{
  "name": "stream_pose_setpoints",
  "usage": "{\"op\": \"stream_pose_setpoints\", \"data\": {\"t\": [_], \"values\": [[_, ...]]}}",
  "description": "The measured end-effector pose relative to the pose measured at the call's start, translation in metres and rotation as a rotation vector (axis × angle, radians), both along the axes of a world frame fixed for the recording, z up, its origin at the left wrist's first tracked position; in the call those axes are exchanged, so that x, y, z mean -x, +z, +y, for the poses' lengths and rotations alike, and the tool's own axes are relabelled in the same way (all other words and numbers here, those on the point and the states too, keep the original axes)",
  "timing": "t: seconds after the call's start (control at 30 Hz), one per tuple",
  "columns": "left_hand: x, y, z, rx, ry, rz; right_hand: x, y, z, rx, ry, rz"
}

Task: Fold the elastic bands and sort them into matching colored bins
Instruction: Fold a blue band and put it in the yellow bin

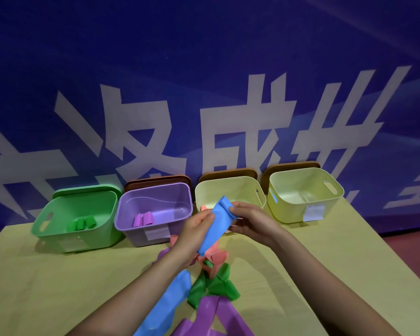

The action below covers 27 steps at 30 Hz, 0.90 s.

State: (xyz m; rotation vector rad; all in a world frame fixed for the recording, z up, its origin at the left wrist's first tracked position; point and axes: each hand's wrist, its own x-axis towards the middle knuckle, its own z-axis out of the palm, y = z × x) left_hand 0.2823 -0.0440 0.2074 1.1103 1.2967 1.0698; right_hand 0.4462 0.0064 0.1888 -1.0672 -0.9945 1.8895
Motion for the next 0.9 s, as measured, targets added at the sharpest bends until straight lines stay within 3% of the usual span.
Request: {"op": "stream_pose_setpoints", "data": {"t": [0.17, 0.43, 0.6, 0.67, 0.9], "values": [[-0.006, -0.005, 0.008, -0.002, -0.009, 0.16, 0.002, -0.008, -0.001, -0.128, -0.184, -0.29], [-0.024, -0.019, 0.021, 0.055, -0.026, 0.274, -0.001, -0.021, 0.001, -0.279, -0.434, -0.383], [-0.033, -0.022, 0.028, 0.09, 0.055, 0.196, -0.007, -0.03, -0.006, -0.745, -0.388, -0.786], [-0.036, -0.02, 0.029, 0.14, 0.1, 0.105, -0.008, -0.032, -0.009, -0.899, -0.362, -0.86], [-0.045, -0.017, 0.031, 0.26, 0.163, -0.037, -0.029, -0.02, -0.008, -0.927, -0.125, -0.839]]}}
